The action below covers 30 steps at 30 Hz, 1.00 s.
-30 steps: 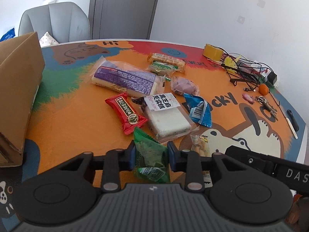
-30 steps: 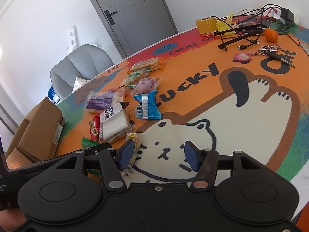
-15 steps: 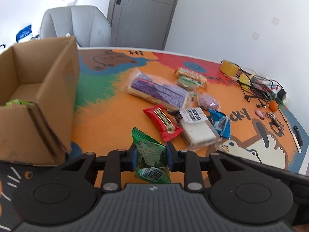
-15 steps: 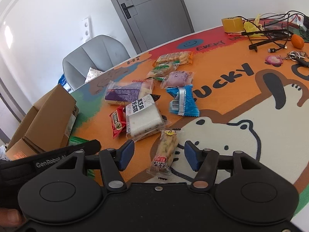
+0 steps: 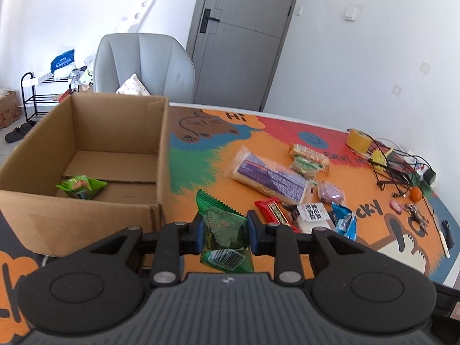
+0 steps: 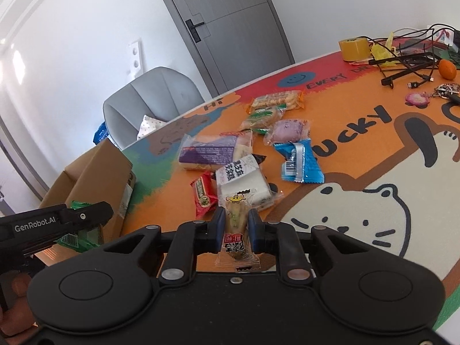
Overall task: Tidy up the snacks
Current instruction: 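Drop the green bag into the box with the left tool while the right tool drops the bread snack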
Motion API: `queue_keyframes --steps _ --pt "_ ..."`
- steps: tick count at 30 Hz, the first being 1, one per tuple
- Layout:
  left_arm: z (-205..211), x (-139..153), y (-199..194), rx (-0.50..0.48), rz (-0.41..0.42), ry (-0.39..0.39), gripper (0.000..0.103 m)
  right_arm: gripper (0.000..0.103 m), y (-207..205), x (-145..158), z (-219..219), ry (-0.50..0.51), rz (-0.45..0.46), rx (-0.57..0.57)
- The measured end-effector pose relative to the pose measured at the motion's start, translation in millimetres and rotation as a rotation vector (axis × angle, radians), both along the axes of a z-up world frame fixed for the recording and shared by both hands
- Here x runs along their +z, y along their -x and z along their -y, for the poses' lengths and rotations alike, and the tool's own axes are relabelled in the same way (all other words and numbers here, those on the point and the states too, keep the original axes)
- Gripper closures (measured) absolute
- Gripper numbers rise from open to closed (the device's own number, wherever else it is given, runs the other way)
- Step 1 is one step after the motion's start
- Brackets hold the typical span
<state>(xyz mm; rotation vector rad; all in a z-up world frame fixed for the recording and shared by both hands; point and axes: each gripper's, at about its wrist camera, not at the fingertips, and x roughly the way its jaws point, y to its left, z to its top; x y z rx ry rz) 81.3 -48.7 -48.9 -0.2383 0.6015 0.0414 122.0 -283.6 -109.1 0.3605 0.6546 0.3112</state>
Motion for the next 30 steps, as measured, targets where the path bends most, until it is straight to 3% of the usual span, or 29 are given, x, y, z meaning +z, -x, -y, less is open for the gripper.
queue_keyframes --steps 16,30 --pt "-36.3 47.9 27.5 0.093 0.126 -0.01 0.075 0.084 13.5 49.6 -31.5 -0.046 0.124 0.09" --pt "-77.1 63.3 35.9 0.186 0.171 -0.009 0.075 0.084 9.1 72.3 -70.0 -0.06 0.191 0.185"
